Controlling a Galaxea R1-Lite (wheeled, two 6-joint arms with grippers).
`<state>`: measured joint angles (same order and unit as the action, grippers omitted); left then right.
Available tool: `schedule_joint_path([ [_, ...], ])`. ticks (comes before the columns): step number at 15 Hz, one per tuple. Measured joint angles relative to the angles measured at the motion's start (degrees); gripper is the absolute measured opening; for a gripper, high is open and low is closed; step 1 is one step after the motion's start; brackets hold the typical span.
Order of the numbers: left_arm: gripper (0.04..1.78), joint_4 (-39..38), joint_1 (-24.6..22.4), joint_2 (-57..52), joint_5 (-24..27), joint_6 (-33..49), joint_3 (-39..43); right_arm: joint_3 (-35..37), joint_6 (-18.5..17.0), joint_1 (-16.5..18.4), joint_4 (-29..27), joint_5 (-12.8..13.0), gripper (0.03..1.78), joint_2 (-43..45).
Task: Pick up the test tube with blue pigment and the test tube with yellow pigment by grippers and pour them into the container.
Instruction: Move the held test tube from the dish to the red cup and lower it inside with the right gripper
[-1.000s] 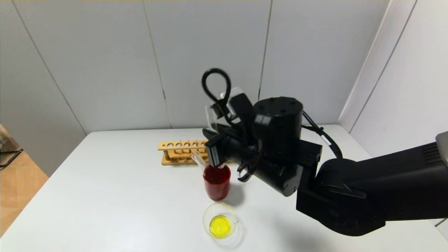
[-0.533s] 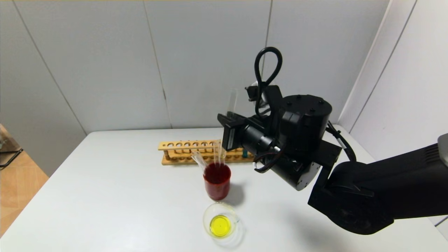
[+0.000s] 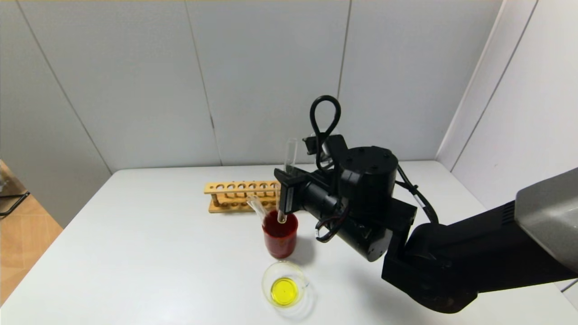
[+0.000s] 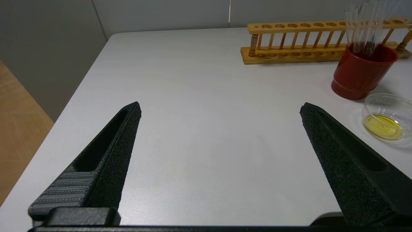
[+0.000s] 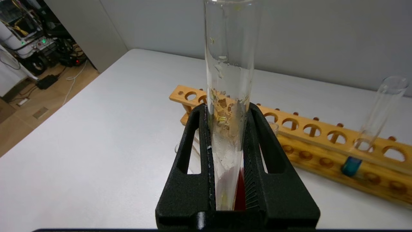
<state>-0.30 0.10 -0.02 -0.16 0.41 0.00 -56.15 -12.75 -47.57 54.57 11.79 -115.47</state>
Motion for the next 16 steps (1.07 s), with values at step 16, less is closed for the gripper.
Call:
schedule_joint_path([
  [16,1.75,0.0,0.0,0.0,0.0,0.0,0.0,-0.4,-0.5,2.3,4.6,-2.0,0.34,-9.5],
])
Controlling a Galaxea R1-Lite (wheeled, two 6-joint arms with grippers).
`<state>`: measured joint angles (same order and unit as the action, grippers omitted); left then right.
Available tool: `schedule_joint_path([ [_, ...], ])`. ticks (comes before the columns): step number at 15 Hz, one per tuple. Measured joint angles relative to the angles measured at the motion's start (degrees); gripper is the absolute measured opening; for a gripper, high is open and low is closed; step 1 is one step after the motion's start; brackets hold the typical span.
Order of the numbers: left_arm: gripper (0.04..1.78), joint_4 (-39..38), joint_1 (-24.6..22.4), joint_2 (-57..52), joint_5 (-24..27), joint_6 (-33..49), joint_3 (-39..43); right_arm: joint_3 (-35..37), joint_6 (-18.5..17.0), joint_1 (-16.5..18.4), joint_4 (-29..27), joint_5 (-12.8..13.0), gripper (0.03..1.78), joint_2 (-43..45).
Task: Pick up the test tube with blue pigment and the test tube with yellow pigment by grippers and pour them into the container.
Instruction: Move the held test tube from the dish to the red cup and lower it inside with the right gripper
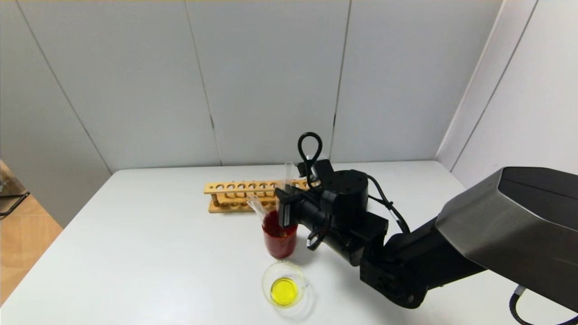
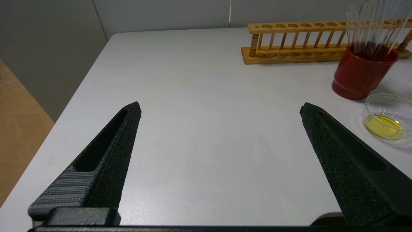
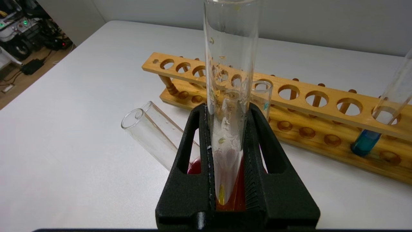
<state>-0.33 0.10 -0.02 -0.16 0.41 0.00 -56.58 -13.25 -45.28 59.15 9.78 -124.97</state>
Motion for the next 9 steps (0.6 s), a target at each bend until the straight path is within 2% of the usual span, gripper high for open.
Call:
schedule_joint_path([
  [9,1.75,0.0,0.0,0.0,0.0,0.0,0.0,1.6,2.4,-1.5,0.0,-0.2,0.34,0.1],
])
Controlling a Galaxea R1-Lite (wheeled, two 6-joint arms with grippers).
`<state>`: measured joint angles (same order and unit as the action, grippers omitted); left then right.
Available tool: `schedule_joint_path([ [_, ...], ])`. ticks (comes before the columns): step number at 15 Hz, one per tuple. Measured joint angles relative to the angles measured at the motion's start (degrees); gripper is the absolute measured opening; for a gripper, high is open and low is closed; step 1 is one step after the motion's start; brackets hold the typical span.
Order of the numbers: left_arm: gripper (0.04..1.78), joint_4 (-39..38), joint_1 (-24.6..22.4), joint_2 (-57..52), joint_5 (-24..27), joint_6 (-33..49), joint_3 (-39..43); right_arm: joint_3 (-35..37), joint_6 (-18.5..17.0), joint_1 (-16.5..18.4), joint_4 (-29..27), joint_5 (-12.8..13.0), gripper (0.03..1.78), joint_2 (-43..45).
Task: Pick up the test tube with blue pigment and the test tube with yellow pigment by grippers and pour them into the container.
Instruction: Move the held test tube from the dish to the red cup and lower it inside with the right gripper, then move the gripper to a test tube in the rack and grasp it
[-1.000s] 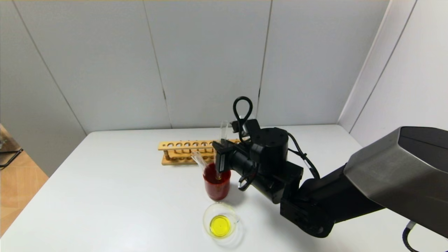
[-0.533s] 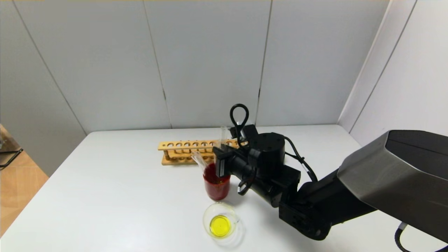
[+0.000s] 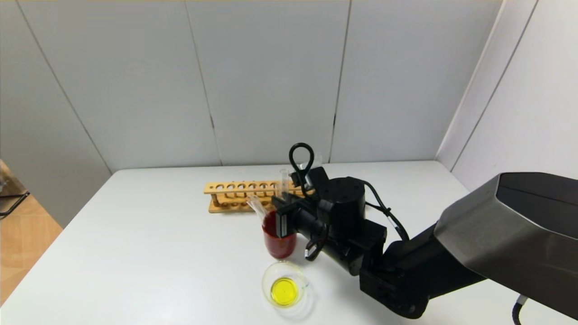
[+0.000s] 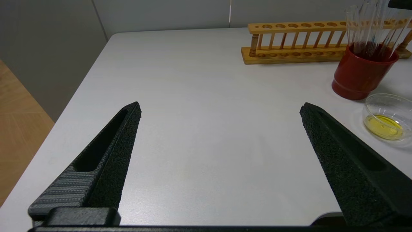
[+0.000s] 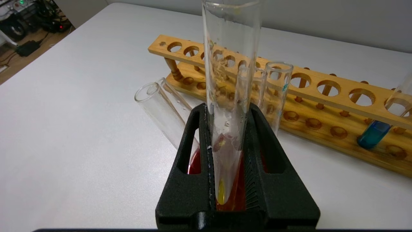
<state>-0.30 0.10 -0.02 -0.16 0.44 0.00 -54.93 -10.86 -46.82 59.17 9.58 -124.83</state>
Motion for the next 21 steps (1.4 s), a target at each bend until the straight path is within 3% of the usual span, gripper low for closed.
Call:
schedule_joint_path([
  [4,1.75,0.0,0.0,0.0,0.0,0.0,0.0,0.5,1.2,-0.1,0.0,-0.3,0.51,0.2],
  [10,1.75,0.0,0.0,0.0,0.0,0.0,0.0,1.4,1.5,-0.1,0.4,-0.1,1.42,1.2],
  [12,1.75,0.0,0.0,0.0,0.0,0.0,0.0,1.9,1.5,0.0,0.5,-0.1,1.62,2.1],
  [16,1.75,0.0,0.0,0.0,0.0,0.0,0.0,2.4,1.7,1.4,0.4,0.6,1.75,6.1],
  [21,1.75,0.0,0.0,0.0,0.0,0.0,0.0,6.2,1.9,8.0,0.3,4.3,1.75,9.4],
])
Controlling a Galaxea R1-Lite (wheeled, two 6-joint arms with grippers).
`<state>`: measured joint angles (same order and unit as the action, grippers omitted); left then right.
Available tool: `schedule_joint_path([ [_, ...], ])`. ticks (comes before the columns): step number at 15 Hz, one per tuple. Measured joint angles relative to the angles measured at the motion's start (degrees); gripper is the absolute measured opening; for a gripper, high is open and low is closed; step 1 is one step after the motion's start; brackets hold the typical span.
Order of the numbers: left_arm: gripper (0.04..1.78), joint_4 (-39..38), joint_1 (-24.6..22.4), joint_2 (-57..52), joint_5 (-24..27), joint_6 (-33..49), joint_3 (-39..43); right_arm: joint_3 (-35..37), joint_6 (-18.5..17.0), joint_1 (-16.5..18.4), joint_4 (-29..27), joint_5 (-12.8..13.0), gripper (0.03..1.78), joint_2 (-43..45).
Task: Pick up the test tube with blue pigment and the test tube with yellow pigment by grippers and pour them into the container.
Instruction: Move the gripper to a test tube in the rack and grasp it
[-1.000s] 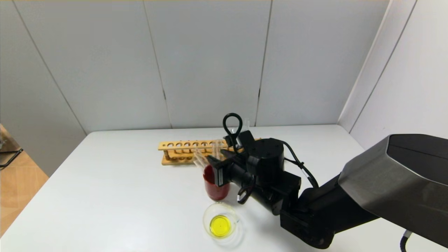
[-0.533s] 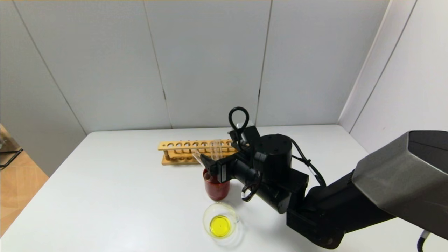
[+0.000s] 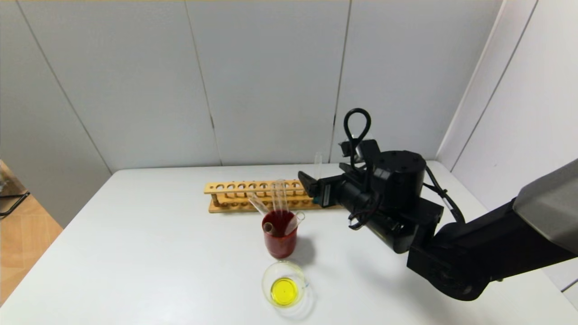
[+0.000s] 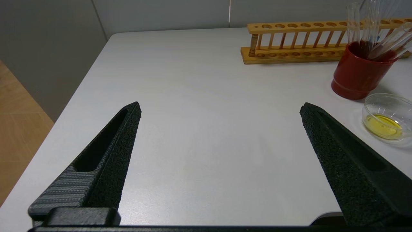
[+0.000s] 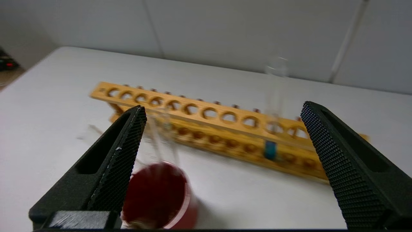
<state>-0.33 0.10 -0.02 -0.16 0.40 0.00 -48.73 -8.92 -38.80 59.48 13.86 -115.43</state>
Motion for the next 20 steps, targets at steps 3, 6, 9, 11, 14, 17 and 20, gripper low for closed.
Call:
schedule_joint_path([
  [3,1.75,0.0,0.0,0.0,0.0,0.0,0.0,4.0,-0.4,3.1,0.0,0.4,1.75,0.2],
  [6,1.75,0.0,0.0,0.0,0.0,0.0,0.0,7.4,-0.5,4.0,0.1,2.0,1.75,-0.2],
  [9,1.75,0.0,0.0,0.0,0.0,0.0,0.0,10.0,-1.1,4.1,2.2,3.3,1.75,-1.6],
  [11,1.75,0.0,0.0,0.0,0.0,0.0,0.0,10.8,-1.2,4.3,5.4,3.3,1.75,-3.1],
  [14,1.75,0.0,0.0,0.0,0.0,0.0,0.0,9.0,-0.8,4.4,7.2,2.6,1.75,-5.5],
  [17,1.75,0.0,0.0,0.0,0.0,0.0,0.0,3.4,0.1,5.2,6.9,2.0,1.75,-8.4],
  [20,1.75,0.0,0.0,0.0,0.0,0.0,0.0,-3.0,3.6,7.3,6.4,-0.9,1.75,-12.4],
])
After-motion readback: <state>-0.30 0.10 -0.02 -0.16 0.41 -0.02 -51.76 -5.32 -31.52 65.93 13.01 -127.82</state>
